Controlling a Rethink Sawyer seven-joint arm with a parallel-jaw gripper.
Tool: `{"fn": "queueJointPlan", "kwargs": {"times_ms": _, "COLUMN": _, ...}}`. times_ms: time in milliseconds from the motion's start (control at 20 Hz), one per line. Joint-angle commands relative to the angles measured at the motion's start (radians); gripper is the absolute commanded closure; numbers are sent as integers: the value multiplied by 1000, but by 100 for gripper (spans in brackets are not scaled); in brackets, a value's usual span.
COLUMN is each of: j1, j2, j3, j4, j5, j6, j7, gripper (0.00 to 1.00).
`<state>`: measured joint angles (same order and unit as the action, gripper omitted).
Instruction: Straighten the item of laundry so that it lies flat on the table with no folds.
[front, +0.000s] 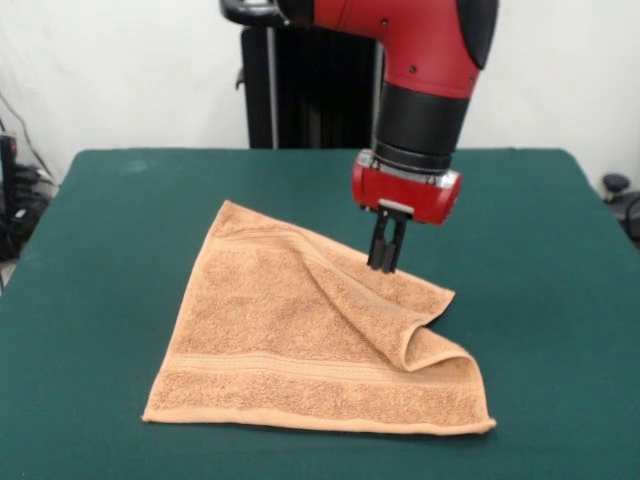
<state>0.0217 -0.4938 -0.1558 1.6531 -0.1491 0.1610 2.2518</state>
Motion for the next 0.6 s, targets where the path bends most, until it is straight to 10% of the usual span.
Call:
{"fn": "queueJointPlan", "kwargs": {"times_ms": 50, "j1": 44, "j2": 55, "j3": 71, "j4": 71, "j5": 49, "j6": 3, "j7": 157, "gripper": 100}}
{"fn": "queueJointPlan", "kwargs": {"times_ms": 600, "j1": 115, "j2": 135, "j3": 44, "j4": 28, "j5": 135, "j6": -41, "j7": 216, "gripper": 100}}
